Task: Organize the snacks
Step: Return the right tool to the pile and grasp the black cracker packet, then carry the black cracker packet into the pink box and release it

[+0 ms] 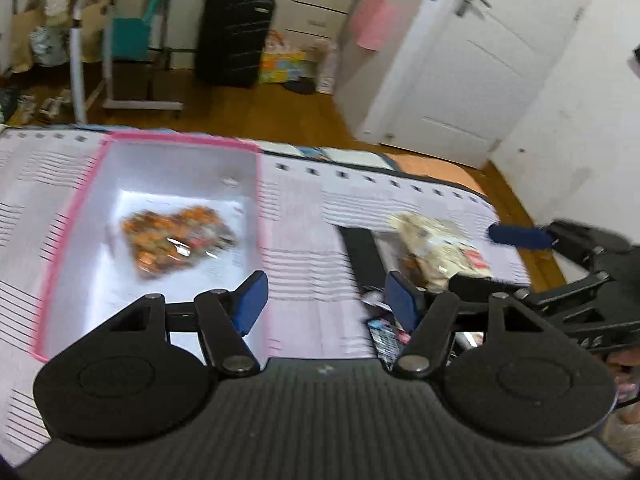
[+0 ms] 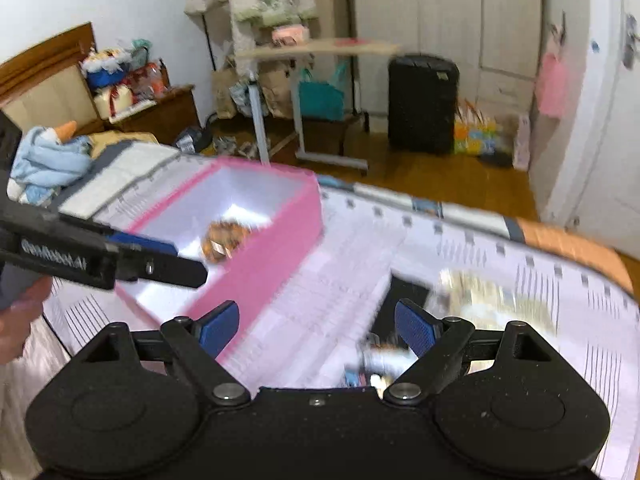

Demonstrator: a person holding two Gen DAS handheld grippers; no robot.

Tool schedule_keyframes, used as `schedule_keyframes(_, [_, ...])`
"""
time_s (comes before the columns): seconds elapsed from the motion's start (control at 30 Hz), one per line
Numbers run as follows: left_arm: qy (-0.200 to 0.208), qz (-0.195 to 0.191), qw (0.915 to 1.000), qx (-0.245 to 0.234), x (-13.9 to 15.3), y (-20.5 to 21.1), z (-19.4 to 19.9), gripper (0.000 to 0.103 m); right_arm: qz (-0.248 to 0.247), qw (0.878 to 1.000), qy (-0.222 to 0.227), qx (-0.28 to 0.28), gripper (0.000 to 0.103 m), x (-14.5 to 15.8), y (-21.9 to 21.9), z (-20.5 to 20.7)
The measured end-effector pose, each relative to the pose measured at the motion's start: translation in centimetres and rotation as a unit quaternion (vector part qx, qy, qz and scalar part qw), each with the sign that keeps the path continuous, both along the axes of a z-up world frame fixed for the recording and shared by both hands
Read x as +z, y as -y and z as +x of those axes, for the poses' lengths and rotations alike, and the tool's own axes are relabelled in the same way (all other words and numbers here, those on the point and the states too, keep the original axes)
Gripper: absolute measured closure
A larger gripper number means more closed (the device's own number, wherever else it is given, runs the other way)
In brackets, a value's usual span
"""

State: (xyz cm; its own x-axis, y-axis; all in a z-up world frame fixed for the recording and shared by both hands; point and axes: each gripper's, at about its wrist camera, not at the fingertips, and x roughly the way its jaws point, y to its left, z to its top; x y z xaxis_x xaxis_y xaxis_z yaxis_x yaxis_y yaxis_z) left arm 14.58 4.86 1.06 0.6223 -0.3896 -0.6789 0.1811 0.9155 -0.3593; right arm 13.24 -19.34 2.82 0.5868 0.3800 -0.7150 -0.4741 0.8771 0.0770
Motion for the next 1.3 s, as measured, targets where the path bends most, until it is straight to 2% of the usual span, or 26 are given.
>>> schedule_keyframes(0.17, [-0.005,-0.002,0.9992,-0.039,-3.4,4.3,-0.9,0.043,-0.011,1.0,-0.03,-0.002,0.016,-5.4,1.2,-2.0])
schedule_keyframes(0.3, [-0.023,-0.01,0.9971,-0.071,-6.7,7.2,-1.5,0.043,-0.041,0.999,-0.029,0.0,0.017,-9.4,1.1,-2.8])
schedule_keyframes(0.43, [-0.042,-0.018,0.9963,-0.072,-10.1,8.9,-1.6,0.043,-0.041,0.999,-0.033,-0.013,0.017,-12.9,1.4,-3.0])
schedule_keyframes(0.63, [-0.072,-0.028,0.9946,-0.069,-14.4,10.3,-1.4,0.047,-0.032,0.999,-0.023,-0.025,0.019,-16.0,1.6,-3.1])
schedule_keyframes(0.73, [-0.076,-0.039,0.9938,-0.071,-15.4,10.8,-0.9,0.051,-0.043,0.999,0.011,-0.026,0.022,-16.7,1.3,-3.6])
schedule_keyframes(0.83, [-0.09,-0.04,0.9927,-0.069,-16.5,11.6,-0.2,0.054,-0.052,0.998,0.03,-0.032,0.04,-16.8,1.0,-4.1])
schedule_keyframes(0.93, [-0.092,-0.049,0.9918,-0.074,-16.8,12.1,-0.1,0.054,-0.04,0.998,0.027,-0.039,0.043,-16.7,1.1,-4.3])
schedule_keyframes(1.07, [-0.094,-0.031,0.992,-0.079,-16.3,12.9,-0.2,0.055,-0.039,0.998,0.018,-0.039,0.045,-16.3,0.9,-4.7])
schedule_keyframes(1.3, [-0.13,-0.033,0.9869,-0.089,-15.1,12.6,-0.5,0.055,-0.046,0.999,0.005,-0.028,0.046,-14.1,0.8,-5.4])
